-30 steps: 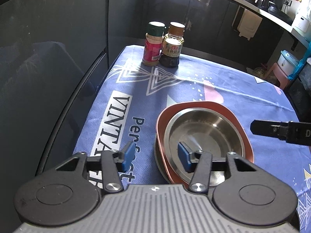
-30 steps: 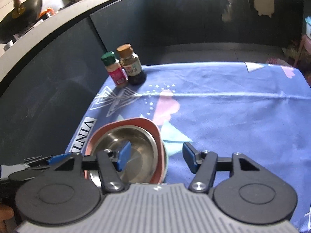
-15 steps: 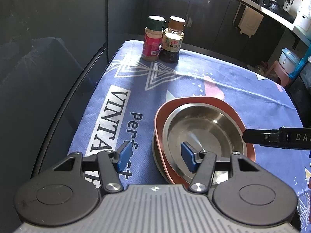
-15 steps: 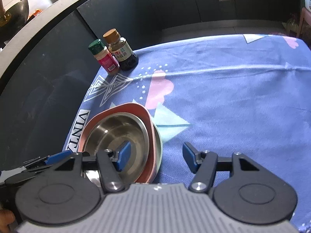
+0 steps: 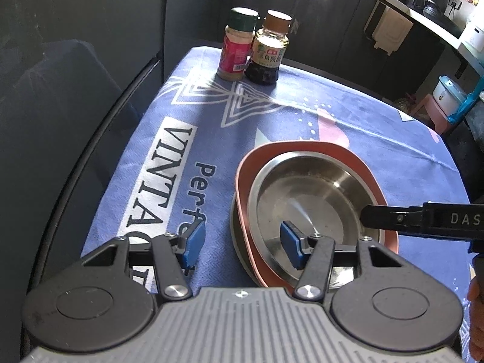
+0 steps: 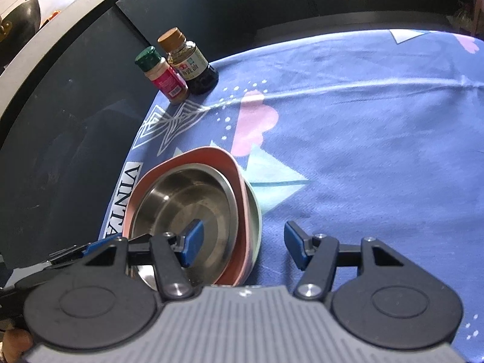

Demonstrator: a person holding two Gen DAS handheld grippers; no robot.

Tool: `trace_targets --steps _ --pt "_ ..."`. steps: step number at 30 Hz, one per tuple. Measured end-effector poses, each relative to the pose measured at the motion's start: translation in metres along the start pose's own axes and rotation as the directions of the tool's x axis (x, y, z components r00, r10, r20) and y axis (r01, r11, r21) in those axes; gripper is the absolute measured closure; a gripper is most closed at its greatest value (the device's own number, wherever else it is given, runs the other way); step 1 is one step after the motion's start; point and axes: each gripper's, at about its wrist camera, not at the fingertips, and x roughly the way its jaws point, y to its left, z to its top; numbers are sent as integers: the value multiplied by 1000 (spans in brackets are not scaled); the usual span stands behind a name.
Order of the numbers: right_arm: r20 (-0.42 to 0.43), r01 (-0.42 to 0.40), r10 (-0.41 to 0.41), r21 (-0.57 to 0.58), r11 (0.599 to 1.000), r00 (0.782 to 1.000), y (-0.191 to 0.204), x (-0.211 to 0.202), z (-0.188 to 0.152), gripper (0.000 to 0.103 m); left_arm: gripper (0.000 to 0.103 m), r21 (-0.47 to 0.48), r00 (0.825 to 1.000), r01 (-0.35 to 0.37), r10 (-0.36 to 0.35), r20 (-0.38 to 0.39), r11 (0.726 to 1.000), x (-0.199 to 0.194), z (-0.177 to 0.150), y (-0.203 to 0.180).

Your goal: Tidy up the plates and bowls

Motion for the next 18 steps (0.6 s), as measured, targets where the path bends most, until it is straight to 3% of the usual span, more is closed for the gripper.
trace_targets --steps 11,15,18 --pt "-33 -39 39 15 999 999 -5 8 1 21 56 1 1000 4 -4 -16 1000 6 -3 -7" --pt "-45 -36 37 13 999 998 -2 9 -1 38 58 10 1000 18 -18 -16 1000 6 -4 -12" --pt "-24 -2 2 -21 1000 1000 2 7 -4 43 59 41 1000 -10 10 -5 999 5 -6 -19"
